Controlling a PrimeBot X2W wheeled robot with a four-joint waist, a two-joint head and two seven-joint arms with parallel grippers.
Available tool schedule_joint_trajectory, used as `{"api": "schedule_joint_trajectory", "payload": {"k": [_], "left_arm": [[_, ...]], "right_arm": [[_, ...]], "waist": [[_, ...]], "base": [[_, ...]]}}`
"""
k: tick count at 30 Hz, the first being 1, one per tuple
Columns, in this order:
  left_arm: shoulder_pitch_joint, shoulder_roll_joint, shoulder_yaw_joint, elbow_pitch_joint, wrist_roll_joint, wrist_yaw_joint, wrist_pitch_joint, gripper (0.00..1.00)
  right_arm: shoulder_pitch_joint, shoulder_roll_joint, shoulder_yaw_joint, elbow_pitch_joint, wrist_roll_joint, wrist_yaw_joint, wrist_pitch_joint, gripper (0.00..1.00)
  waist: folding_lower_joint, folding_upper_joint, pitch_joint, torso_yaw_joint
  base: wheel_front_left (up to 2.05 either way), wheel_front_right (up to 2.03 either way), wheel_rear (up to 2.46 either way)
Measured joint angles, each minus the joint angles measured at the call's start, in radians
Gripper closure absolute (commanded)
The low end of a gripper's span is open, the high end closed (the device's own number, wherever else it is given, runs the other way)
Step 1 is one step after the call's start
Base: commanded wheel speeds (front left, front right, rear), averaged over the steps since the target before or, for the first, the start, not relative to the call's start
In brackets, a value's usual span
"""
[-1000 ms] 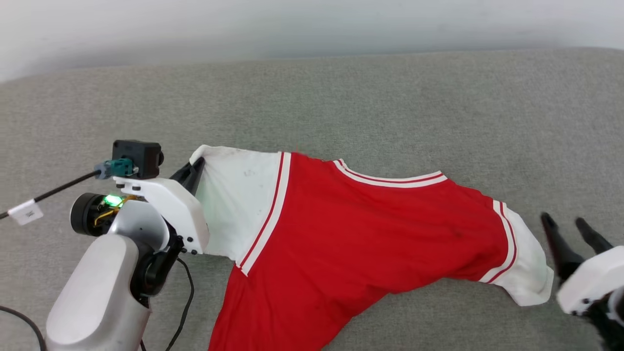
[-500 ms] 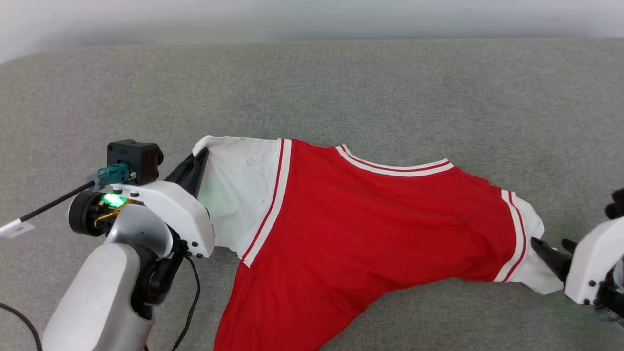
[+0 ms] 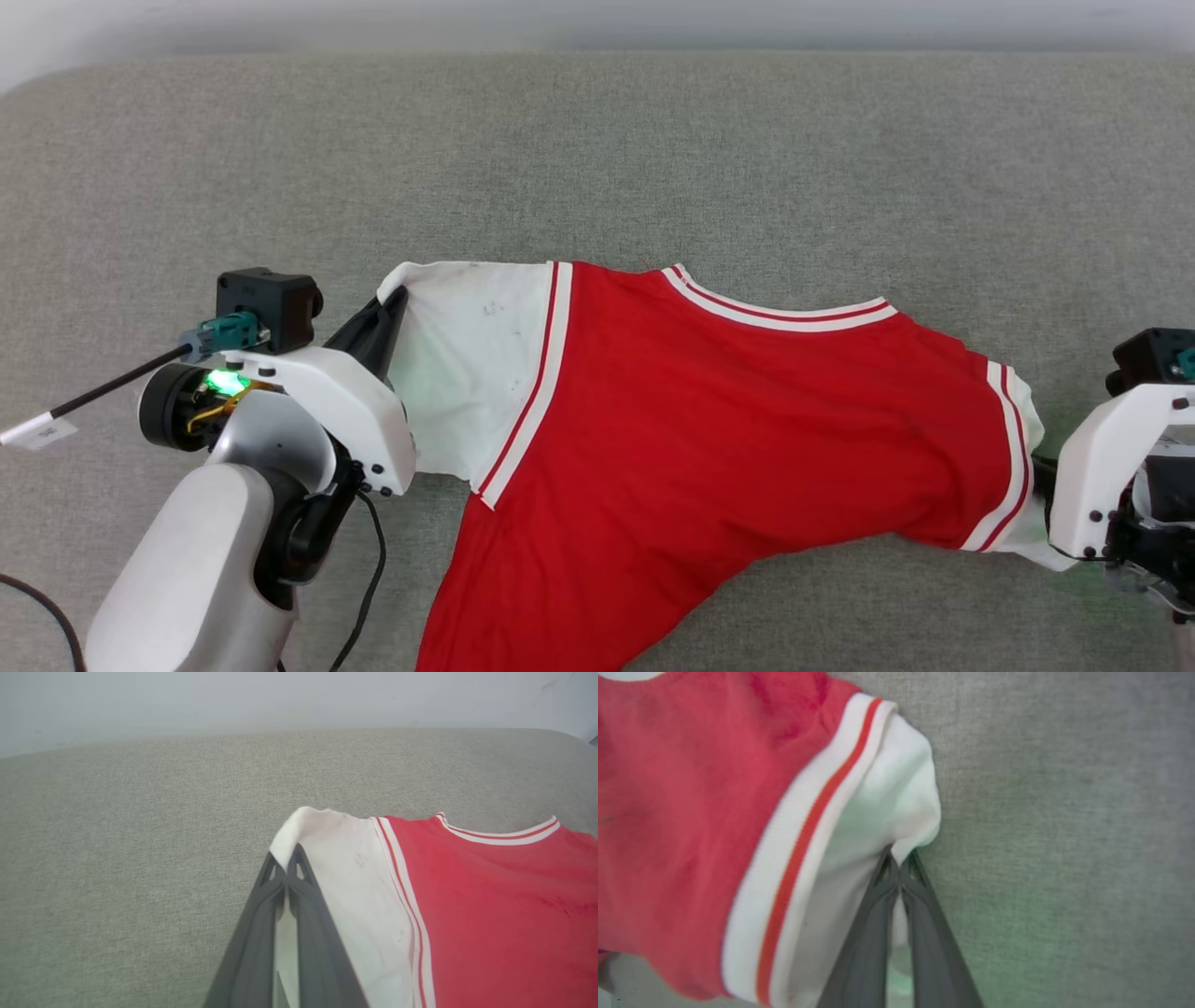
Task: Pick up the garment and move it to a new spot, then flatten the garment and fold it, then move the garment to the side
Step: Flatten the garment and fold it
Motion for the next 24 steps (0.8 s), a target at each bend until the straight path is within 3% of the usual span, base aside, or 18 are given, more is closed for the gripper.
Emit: {"api": "schedule_joint_trajectory", "payload": {"k": [12,24], "left_arm": [[-0.025,0.02,0.028,0.058,0.0,0.005,-0.046,1.0],[-0.189,0.015,0.038,0.168,0.027,0.0,-0.1,1.0]], "right_arm": [[-0.063,-0.054,0.033,-0.002,-0.06,0.0,-0.166,1.0],[-0.221,-0.111,0.062,0.058,-0.097,0.0,-0.286,1.0]], "waist": [[0.0,0.0,-0.098,-0.026],[0.0,0.0,-0.188,-0.036]], "base": [[0.0,0.0,0.0],[0.0,0.0,0.0]]}}
